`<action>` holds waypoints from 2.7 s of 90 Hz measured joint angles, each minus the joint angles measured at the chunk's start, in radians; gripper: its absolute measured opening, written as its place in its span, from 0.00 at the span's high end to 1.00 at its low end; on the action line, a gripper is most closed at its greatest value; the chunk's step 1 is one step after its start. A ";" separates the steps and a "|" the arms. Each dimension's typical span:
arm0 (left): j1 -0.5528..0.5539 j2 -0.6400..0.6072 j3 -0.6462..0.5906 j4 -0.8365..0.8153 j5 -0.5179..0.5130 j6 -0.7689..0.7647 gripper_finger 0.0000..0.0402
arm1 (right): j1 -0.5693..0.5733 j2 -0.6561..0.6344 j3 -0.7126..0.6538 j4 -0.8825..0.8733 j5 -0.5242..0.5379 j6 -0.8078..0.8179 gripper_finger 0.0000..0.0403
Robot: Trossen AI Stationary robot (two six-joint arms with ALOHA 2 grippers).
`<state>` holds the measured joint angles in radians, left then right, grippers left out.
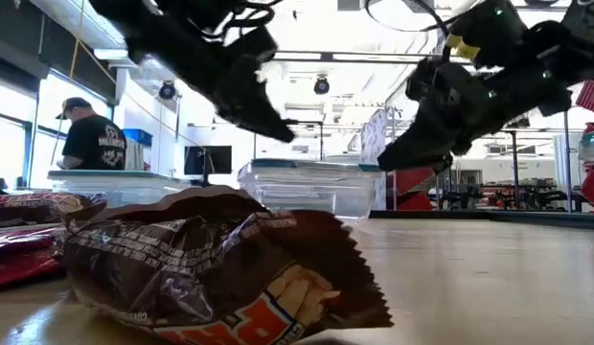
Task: Sort candy
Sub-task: Open the transparent bin
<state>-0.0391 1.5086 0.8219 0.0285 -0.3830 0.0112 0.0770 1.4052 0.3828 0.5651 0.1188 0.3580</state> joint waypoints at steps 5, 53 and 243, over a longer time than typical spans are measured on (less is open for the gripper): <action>-0.009 -0.026 -0.001 -0.065 -0.097 -0.009 0.69 | 0.007 -0.008 0.001 0.007 0.001 0.000 0.81; 0.147 -0.047 -0.345 0.284 0.093 0.056 0.69 | 0.013 0.082 0.187 -0.113 0.286 -0.024 0.81; 0.095 -0.030 -0.410 0.447 0.351 -0.052 0.69 | -0.173 0.357 0.385 -0.032 -0.059 -0.174 0.81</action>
<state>0.0559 1.4782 0.4114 0.4755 -0.0320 -0.0405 -0.0959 1.7624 0.7675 0.5334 0.0599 0.1841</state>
